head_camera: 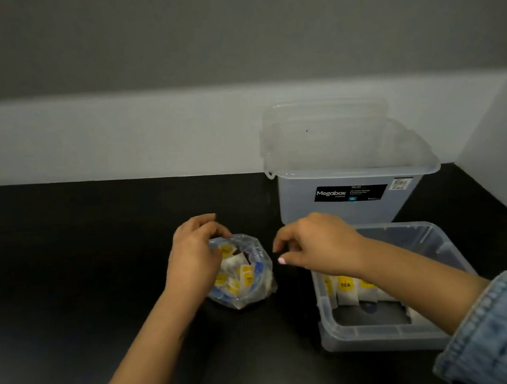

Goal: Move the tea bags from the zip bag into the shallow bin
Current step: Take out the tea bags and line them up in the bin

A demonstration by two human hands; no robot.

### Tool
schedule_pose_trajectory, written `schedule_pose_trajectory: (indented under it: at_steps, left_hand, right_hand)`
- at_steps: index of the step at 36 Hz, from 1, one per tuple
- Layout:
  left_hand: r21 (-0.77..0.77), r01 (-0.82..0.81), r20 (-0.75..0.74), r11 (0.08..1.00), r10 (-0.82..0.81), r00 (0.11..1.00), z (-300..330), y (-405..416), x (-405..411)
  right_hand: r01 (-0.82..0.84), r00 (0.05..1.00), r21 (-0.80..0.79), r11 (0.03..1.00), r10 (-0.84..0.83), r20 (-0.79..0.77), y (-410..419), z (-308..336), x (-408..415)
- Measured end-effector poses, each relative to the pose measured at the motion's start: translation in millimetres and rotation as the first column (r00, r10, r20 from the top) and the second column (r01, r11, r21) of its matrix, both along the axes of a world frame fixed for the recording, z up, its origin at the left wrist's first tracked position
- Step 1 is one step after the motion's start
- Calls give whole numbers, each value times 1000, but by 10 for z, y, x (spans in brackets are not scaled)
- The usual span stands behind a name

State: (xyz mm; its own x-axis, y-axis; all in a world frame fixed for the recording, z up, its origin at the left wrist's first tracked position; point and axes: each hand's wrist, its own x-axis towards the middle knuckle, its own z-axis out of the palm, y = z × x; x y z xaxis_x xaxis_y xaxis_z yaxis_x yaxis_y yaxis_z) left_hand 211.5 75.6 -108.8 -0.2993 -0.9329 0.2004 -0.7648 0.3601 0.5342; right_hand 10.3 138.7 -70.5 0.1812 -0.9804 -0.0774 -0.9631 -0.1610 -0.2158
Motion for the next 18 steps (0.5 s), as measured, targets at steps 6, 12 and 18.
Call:
schedule_pose_trajectory:
  at_steps: [6,12,18]
  left_hand:
    - [235,-53,223,971,-1,975,-76,-243,231]
    - [347,18,272,938,-119,955,-210,-324,281]
    - [360,100,257,928,-201,945,-293,-381,352]
  right_hand:
    - [-34,998,109,993,39,-42,-403,-154,611]
    - [-102,908,308,946,215,-360,-700,-470,1009]
    - [-48,796,479,877,323,-512,-851,-582,1159]
